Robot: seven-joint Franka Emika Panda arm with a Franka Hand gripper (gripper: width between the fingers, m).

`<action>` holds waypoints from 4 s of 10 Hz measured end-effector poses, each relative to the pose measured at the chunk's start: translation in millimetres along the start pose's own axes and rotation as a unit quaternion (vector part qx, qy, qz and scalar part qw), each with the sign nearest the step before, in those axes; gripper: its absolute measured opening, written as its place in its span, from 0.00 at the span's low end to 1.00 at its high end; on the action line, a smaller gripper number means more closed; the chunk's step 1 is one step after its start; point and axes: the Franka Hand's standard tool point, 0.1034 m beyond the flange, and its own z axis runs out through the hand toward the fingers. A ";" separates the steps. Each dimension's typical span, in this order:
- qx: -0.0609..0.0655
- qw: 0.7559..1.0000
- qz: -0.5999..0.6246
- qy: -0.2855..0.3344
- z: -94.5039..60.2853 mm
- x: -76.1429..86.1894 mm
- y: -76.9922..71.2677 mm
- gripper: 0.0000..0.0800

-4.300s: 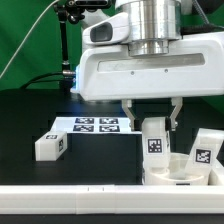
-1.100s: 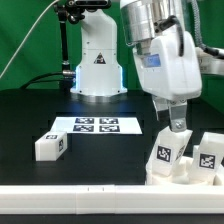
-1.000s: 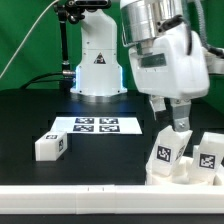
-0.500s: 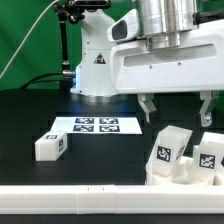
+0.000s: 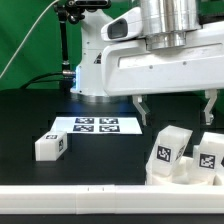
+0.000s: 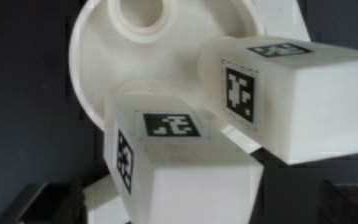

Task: Assemble stool

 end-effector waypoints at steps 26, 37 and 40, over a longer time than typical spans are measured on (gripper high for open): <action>-0.048 0.947 -0.318 -0.015 14.4 5.2 30.5 0.42; -0.031 0.981 0.189 0.020 18.8 -6.9 2.2 0.42; -0.022 0.951 0.309 0.020 19.1 -8.7 -1.3 0.42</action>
Offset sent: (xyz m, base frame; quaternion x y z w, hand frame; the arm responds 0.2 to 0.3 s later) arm 0.0079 0.0195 -0.0088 0.0443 -0.0354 -0.3001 0.9522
